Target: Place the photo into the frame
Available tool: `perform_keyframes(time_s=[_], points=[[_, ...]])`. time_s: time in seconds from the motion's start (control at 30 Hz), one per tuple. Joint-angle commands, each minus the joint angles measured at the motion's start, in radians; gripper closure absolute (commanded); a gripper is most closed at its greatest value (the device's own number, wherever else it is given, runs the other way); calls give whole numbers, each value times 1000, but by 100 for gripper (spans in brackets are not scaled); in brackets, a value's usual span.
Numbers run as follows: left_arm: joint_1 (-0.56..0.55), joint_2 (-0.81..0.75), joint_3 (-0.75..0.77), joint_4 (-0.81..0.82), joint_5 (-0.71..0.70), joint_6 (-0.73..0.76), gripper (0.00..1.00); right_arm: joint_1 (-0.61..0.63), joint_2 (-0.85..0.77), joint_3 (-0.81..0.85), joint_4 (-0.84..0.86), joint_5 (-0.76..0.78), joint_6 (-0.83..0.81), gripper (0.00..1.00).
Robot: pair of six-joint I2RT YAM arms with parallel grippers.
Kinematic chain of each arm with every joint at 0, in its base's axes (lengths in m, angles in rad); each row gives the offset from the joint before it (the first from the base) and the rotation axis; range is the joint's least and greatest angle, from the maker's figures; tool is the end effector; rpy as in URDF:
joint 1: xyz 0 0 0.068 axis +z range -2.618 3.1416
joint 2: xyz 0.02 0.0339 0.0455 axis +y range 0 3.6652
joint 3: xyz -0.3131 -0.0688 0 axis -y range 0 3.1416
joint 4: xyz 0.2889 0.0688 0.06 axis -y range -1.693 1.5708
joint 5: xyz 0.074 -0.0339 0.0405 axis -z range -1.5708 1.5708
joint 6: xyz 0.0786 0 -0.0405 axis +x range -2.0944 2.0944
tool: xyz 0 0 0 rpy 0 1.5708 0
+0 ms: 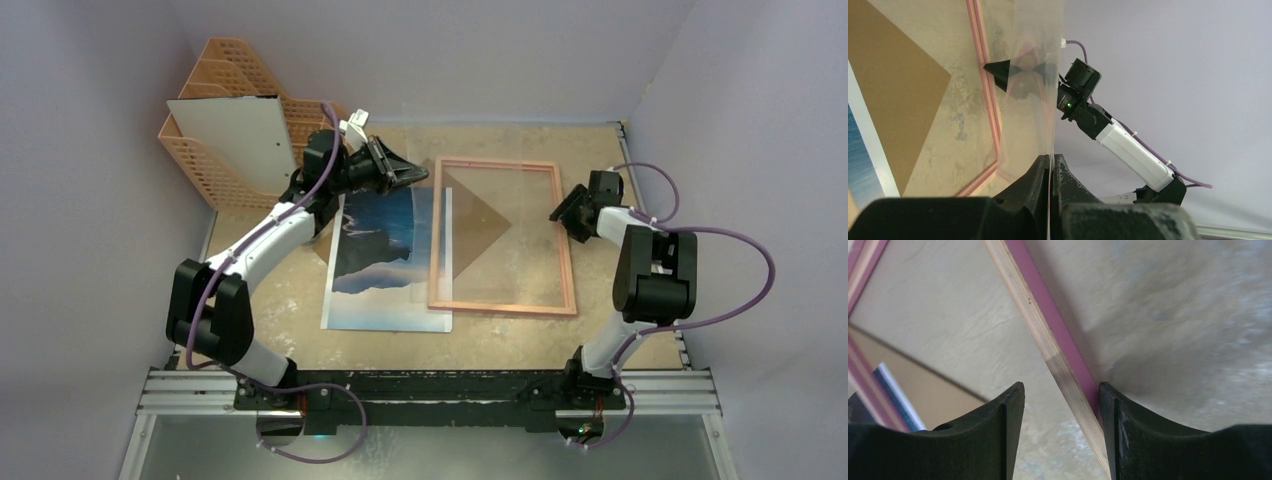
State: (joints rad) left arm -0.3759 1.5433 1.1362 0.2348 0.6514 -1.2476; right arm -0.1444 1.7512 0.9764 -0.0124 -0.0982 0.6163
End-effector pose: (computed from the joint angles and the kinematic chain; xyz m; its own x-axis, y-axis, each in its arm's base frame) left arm 0.3871 -0.2040 0.3438 -0.8543 -0.4735 -0.2143 0.1180 0.2250 -0.9672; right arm 0.4286 -0.0545 0.1545 -0.5288 0.6582 -0.5358 0.4662 0.7528 0.4647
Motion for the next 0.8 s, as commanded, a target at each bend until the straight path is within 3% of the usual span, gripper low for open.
perform_keyframes(time_s=[0.0,0.43,0.77], points=[[-18,20,-10,157,20,-86,100,12,30,-38,1,-208,35,42],[-26,85,-8,192,15,-157,100,1,-157,-47,-43,152,174,34],[-78,189,4,338,12,-264,100,-23,-318,-82,-37,174,201,33]])
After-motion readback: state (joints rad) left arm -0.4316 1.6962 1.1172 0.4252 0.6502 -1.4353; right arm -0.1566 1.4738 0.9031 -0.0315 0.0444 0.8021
